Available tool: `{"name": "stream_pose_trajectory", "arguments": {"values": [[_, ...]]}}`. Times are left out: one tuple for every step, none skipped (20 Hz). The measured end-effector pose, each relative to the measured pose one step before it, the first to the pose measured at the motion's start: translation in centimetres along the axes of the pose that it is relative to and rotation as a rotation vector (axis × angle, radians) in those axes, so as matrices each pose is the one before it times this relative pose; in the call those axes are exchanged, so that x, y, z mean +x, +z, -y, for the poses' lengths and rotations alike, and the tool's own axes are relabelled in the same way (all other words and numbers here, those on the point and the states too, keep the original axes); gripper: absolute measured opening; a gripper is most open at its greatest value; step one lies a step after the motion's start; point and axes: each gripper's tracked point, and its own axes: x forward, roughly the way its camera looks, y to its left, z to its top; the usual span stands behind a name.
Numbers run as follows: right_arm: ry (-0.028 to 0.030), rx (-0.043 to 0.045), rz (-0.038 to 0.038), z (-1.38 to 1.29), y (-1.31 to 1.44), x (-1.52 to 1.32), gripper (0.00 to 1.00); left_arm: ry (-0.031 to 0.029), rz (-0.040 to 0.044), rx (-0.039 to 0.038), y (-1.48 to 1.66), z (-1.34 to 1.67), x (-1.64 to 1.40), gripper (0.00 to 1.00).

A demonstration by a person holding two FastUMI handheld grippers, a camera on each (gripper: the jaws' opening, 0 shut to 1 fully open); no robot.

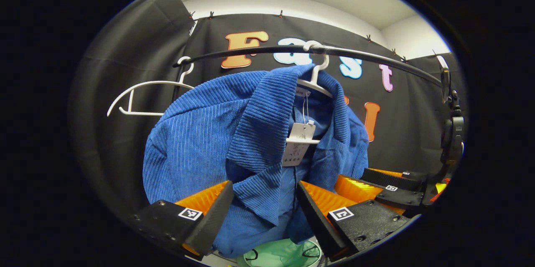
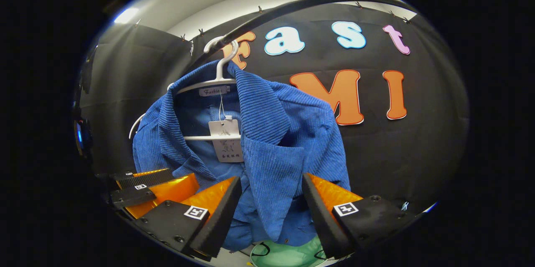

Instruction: Grasp the clothes on the hanger with both hands and then place them into the laundry hamper below.

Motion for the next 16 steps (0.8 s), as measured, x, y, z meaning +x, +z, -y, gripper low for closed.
{"name": "stream_pose_trajectory", "arguments": {"values": [[0.01093,0.00520,-0.00479,-0.328,-0.276,0.829,0.86,0.00756,-0.00517,-0.01032,-0.209,-0.171,0.523,0.92],[0.00396,0.00351,-0.00871,-0.103,-0.296,0.804,0.91,0.00791,-0.00456,-0.01087,-0.155,-0.184,0.460,0.95],[-0.00084,0.00218,-0.01222,-0.015,-0.365,0.543,0.83,0.00815,-0.00043,-0.00739,-0.055,-0.214,0.443,0.95],[0.00851,0.00470,-0.01051,-0.073,-0.348,0.546,0.80,0.00718,0.00369,-0.00255,0.080,-0.174,0.312,0.95],[0.00436,0.00713,-0.00812,-0.038,-0.194,0.224,0.73,0.00691,0.00246,0.00030,0.042,-0.099,0.229,0.95],[0.00433,0.00932,-0.00217,0.060,-0.108,0.264,0.61,0.00576,0.00222,0.00029,-0.052,-0.162,0.123,0.95],[0.00323,0.00361,-0.00037,0.274,0.066,0.103,0.60,0.00243,0.00091,-0.00161,-0.044,-0.054,0.167,0.95],[0.00494,0.00831,0.00239,0.189,0.093,-0.088,0.45,-0.00322,0.00081,-0.00338,-0.044,0.080,-0.004,0.95],[0.00989,0.01182,0.00217,0.039,0.044,-0.047,0.30,-0.01380,0.00059,-0.00541,-0.007,0.209,0.164,0.95],[0.01745,0.01591,-0.00101,-0.043,0.051,-0.179,0.23,-0.01860,-0.00067,-0.00858,-0.025,0.243,0.297,0.94],[0.01668,0.01737,-0.00248,-0.018,0.044,-0.336,0.16,-0.00793,-0.00338,-0.00805,-0.032,0.051,0.228,0.93],[0.00890,0.01617,-0.00132,0.120,0.119,-0.155,0.15,-0.00046,-0.01030,-0.00119,-0.192,-0.246,0.366,0.86],[0.00582,0.01202,0.00195,0.301,0.173,-0.284,0.14,0.00855,-0.01454,0.00735,-0.217,-0.386,0.184,0.80],[0.00217,0.00920,0.00250,0.252,0.153,-0.184,0.14,0.01673,-0.00602,0.01297,-0.004,-0.475,-0.095,0.81],[0.00174,0.00763,0.00141,0.218,0.175,-0.253,0.14,0.02419,-0.00596,0.01601,-0.130,-0.524,0.249,0.64],[0.00169,0.00789,-0.00114,0.199,0.031,-0.232,0.14,0.01990,-0.00850,0.01487,-0.161,-0.666,-0.385,0.46]]}}
